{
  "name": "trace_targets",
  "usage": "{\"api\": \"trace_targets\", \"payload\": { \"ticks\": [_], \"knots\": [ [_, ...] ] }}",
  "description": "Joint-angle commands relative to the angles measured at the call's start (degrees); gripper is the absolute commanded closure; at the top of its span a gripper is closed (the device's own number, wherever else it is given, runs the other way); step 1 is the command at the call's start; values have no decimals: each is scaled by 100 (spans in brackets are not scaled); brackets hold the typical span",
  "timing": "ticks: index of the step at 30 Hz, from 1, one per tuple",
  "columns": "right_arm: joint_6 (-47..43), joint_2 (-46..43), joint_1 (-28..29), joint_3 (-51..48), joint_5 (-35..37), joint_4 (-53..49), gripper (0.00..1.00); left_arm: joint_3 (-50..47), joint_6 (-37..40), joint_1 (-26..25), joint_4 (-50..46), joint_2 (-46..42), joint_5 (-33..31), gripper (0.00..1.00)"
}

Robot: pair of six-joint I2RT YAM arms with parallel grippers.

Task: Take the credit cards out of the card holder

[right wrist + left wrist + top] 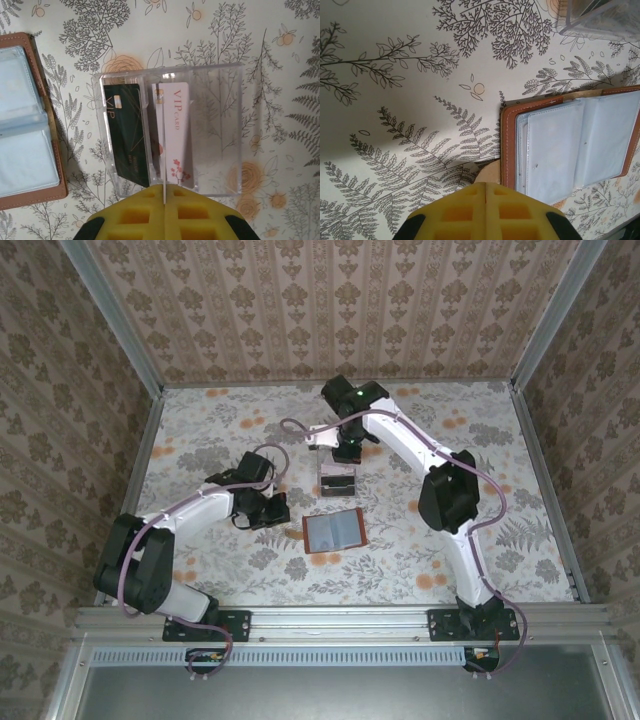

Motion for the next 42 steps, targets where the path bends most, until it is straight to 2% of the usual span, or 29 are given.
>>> {"api": "trace_targets", "payload": {
  "ticks": [1,7,24,31,42],
  "knots": [
    [-359,344,13,563,79,-545,95,-123,-119,16,-32,-151,-22,94],
    [-553,758,39,1146,77,-812,95,-151,-146,27,-77,-207,-57,94],
    [-500,1181,101,1196,66,-877,91,-127,-139,55,-176,-227,-92,93],
    [-342,1153,93,1195,313,-661,84,-78,-112,58,-227,-245,-84,93],
    [-18,856,85,1178,556,-495,83,101,-42,34,-323,-229,-57,93]
  ]
}}
